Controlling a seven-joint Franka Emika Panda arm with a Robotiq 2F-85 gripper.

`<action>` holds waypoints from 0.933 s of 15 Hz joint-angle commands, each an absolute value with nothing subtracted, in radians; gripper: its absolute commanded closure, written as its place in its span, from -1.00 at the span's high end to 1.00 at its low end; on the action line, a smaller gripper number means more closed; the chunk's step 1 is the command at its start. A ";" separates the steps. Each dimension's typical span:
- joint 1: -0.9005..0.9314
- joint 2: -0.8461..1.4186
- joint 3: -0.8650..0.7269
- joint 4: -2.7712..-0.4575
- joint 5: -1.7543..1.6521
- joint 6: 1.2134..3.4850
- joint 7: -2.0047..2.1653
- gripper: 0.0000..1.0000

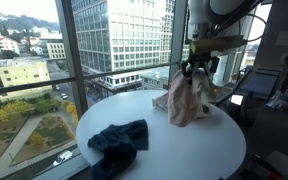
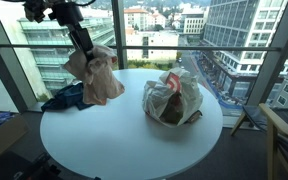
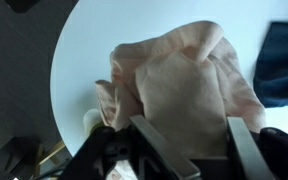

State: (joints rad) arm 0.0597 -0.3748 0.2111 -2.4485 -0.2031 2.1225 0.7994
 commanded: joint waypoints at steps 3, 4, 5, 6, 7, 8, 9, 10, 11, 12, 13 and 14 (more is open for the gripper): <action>0.055 -0.184 0.163 -2.512 -0.138 2.335 0.720 -0.43; 0.058 -0.132 0.160 -2.515 -0.121 2.368 0.708 -0.43; 0.059 -0.089 0.157 -2.517 -0.110 2.394 0.701 -0.43; 0.056 -0.039 0.161 -2.518 -0.124 2.425 0.731 -0.43; 0.061 0.005 0.161 -2.515 -0.136 2.445 0.745 -0.43; 0.068 0.049 0.156 -2.510 -0.141 2.461 0.752 -0.43; 0.076 0.095 0.151 -2.501 -0.153 2.467 0.764 -0.43; 0.085 0.135 0.144 -2.492 -0.154 2.465 0.763 -0.43; 0.094 0.176 0.133 -2.481 -0.161 2.465 0.769 -0.43; 0.105 0.210 0.122 -2.471 -0.160 2.468 0.767 -0.43; 0.116 0.239 0.111 -2.460 -0.156 2.471 0.763 -0.43; 0.126 0.261 0.100 -2.451 -0.152 2.473 0.759 -0.43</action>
State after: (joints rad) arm 0.0851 0.1823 0.1379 -2.5053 -0.1436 2.4638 0.7458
